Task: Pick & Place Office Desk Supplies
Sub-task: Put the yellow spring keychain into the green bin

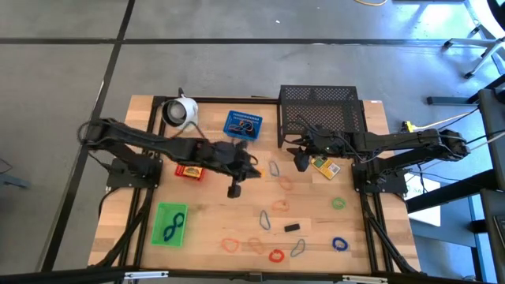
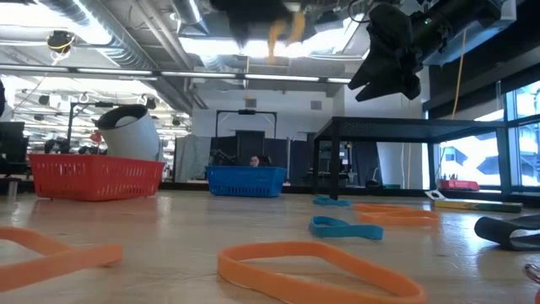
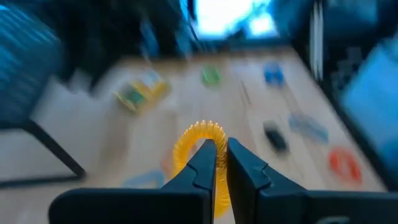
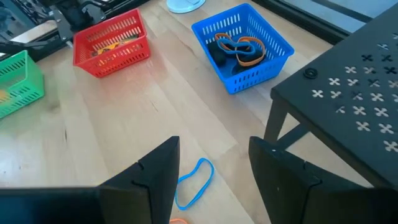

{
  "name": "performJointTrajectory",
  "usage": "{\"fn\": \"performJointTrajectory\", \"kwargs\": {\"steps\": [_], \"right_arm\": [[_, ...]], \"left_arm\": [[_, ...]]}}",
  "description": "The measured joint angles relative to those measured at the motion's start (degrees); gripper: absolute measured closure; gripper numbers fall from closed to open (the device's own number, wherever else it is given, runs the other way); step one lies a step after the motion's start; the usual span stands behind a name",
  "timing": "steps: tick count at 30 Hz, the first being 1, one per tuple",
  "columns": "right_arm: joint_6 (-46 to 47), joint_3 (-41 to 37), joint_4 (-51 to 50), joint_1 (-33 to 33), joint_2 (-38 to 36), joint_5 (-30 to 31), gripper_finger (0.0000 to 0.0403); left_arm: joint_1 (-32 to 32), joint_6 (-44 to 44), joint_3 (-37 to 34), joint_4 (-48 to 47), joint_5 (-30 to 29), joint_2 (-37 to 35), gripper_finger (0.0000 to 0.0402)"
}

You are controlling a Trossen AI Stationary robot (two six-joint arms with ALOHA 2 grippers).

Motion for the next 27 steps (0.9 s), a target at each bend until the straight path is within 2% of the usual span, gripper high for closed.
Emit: {"fn": "performJointTrajectory", "kwargs": {"steps": [4,8,12,16,22,27], "right_arm": [[0.59,0.00,0.00,0.00,0.00,0.50,0.0209],[3.94,0.00,-0.34,-0.02,0.00,3.01,0.0209],[8.80,0.00,-0.31,0.00,0.00,4.57,0.0209],[12.13,0.00,-0.30,0.00,-0.01,4.54,0.0209],[10.93,0.00,-0.26,0.00,0.00,4.47,0.0209],[9.38,0.00,-0.24,0.00,0.00,4.32,0.0209]], "left_arm": [[-1.12,-7.85,0.00,4.58,-7.66,-3.85,0.0384],[-2.53,-15.17,0.11,8.83,-12.32,-6.14,0.0383],[-4.17,-18.67,0.11,12.17,-15.39,-6.46,0.0383],[-5.09,-21.97,0.11,14.47,-16.07,-6.52,0.0382],[-4.98,-29.78,0.13,7.20,-21.73,-6.52,0.0382],[-4.67,-38.93,0.13,-7.94,-18.98,-6.52,0.0382]]}}
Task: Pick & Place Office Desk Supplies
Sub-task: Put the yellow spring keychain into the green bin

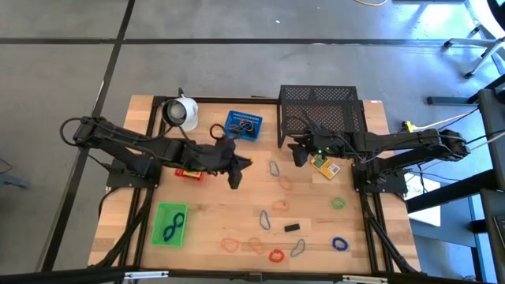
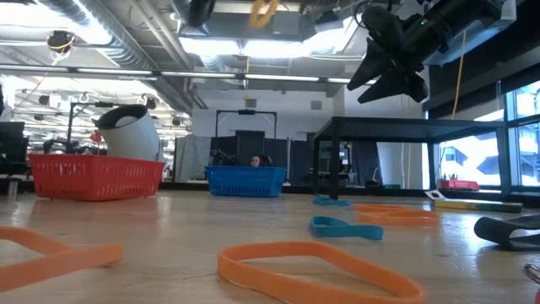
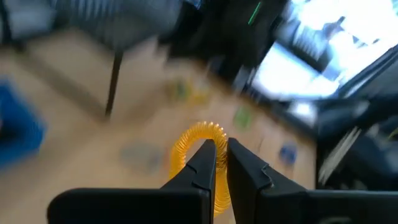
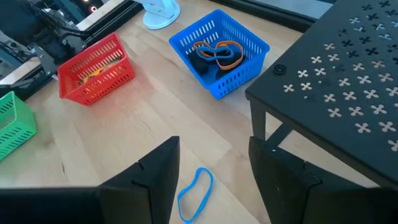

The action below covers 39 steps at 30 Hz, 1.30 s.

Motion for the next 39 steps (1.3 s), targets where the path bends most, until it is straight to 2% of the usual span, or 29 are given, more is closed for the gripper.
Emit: {"fn": "performJointTrajectory", "kwargs": {"steps": [9,16,20,28,39], "right_arm": [[-0.87,0.00,0.00,-0.02,0.00,0.00,0.0208],[-1.01,0.00,0.00,-0.02,0.00,0.00,0.0208],[-1.05,0.00,0.00,-0.02,0.00,-0.02,0.0208],[-1.03,0.00,0.02,-0.02,-0.01,-0.02,0.0208],[-1.03,0.00,0.02,-0.02,0.00,-0.05,0.0208]], "left_arm": [[-4.70,-16.82,0.00,-28.96,20.12,0.00,0.0382],[-12.77,-28.94,0.00,-48.94,28.03,0.00,0.0382],[-17.78,-34.19,0.00,-54.95,29.68,0.00,0.0382],[-25.40,-45.16,-5.94,-54.46,30.45,0.04,0.0382],[-30.47,-54.97,-15.38,-39.31,30.57,0.04,0.0382]]}}
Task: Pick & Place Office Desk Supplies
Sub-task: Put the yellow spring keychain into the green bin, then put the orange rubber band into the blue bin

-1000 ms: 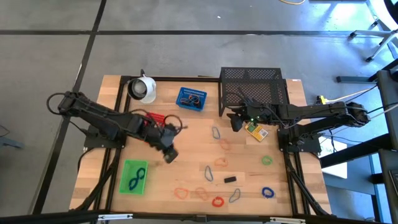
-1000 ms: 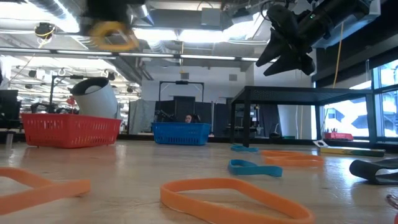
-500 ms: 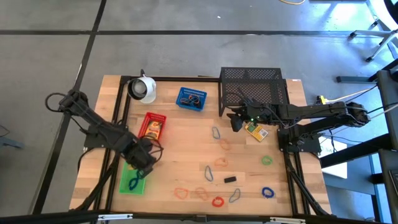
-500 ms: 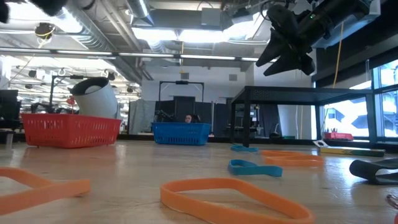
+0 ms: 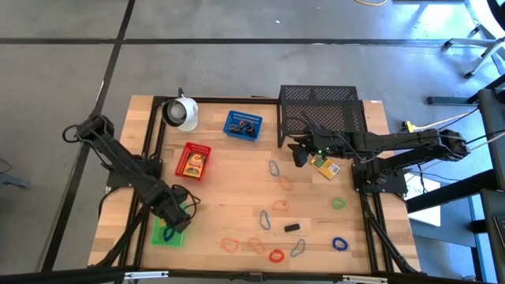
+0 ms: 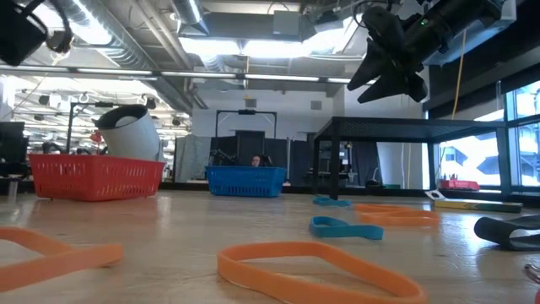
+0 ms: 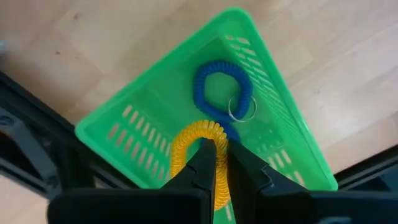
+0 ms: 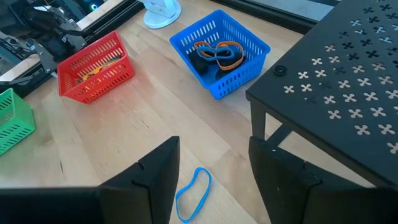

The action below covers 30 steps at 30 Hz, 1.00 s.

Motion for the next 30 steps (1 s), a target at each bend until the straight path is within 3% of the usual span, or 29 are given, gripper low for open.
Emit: {"fn": "performJointTrajectory", "kwargs": {"steps": [9,14,22,30], "right_arm": [[0.20,0.00,0.00,0.02,-0.02,-0.02,0.0208],[1.66,0.00,0.00,0.01,0.00,-0.38,0.0208],[1.70,0.00,0.00,0.00,0.00,-8.73,0.0208],[-4.60,0.00,-0.02,0.18,-0.01,-22.21,0.0208]], "left_arm": [[-1.17,-3.89,-3.39,3.61,-0.21,0.00,0.0379],[-1.15,-4.70,-3.39,3.99,-0.26,0.00,0.0356],[-0.53,-3.81,-1.56,4.36,0.07,0.00,0.0308],[1.45,2.45,4.68,3.79,0.09,0.00,0.0312]]}}
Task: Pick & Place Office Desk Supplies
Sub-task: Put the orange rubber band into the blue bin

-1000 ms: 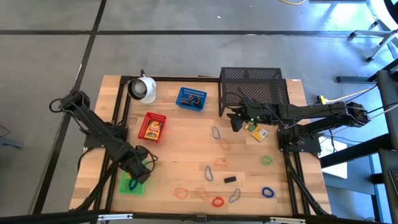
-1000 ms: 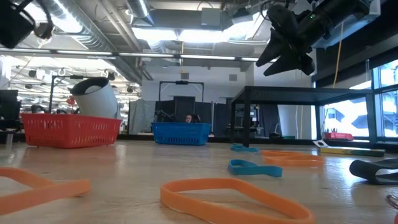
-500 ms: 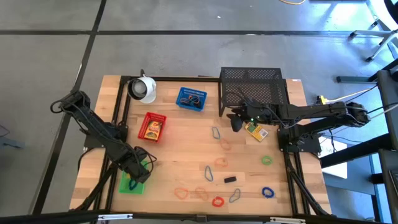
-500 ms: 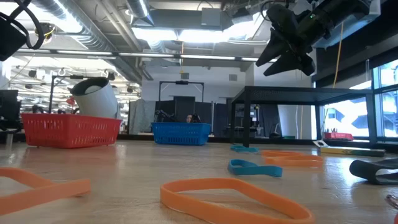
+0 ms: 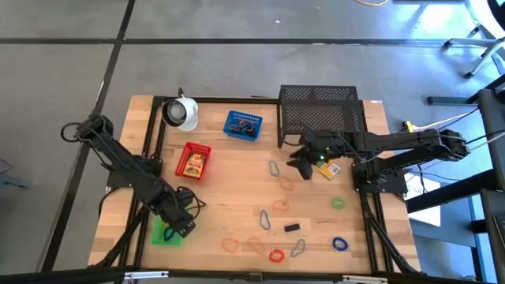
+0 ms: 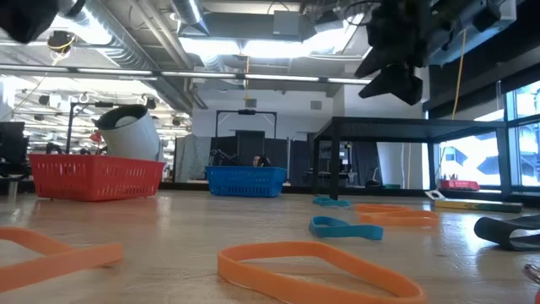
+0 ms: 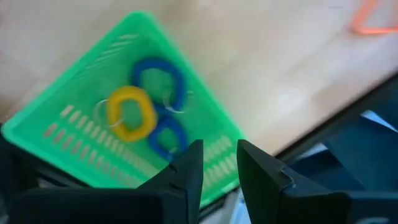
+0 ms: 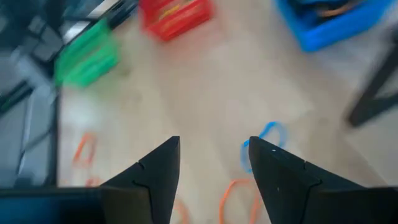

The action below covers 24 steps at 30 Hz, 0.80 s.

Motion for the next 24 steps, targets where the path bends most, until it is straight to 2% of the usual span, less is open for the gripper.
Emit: {"fn": "performJointTrajectory", "kwargs": {"steps": [3,6,12,14,19,22,24], "right_arm": [[-7.34,0.00,0.00,0.80,0.01,-4.84,0.0209],[-13.11,0.00,0.02,2.01,0.08,-6.36,0.0209],[-14.34,0.00,-0.02,5.16,3.50,-6.31,0.0209],[-14.70,0.00,0.01,6.38,5.77,-5.01,0.0209],[-16.44,0.00,0.00,7.78,12.41,4.74,0.0209],[-16.44,0.00,-0.02,7.75,16.02,5.29,0.0209],[-16.42,0.00,0.00,7.78,18.16,3.03,0.0209]], "left_arm": [[1.20,2.89,2.68,-0.05,-0.12,0.00,0.0318],[2.76,6.54,4.96,-0.03,-1.64,-0.02,0.0322],[5.05,16.22,7.25,1.19,-13.46,-0.04,0.0322],[5.66,18.64,7.25,1.79,-17.48,-0.04,0.0320],[7.07,17.75,7.25,2.65,-23.89,-0.04,0.0318],[7.56,16.70,7.25,3.48,-25.37,-0.04,0.0319],[7.70,16.74,7.25,4.13,-26.07,-0.04,0.0320]]}}
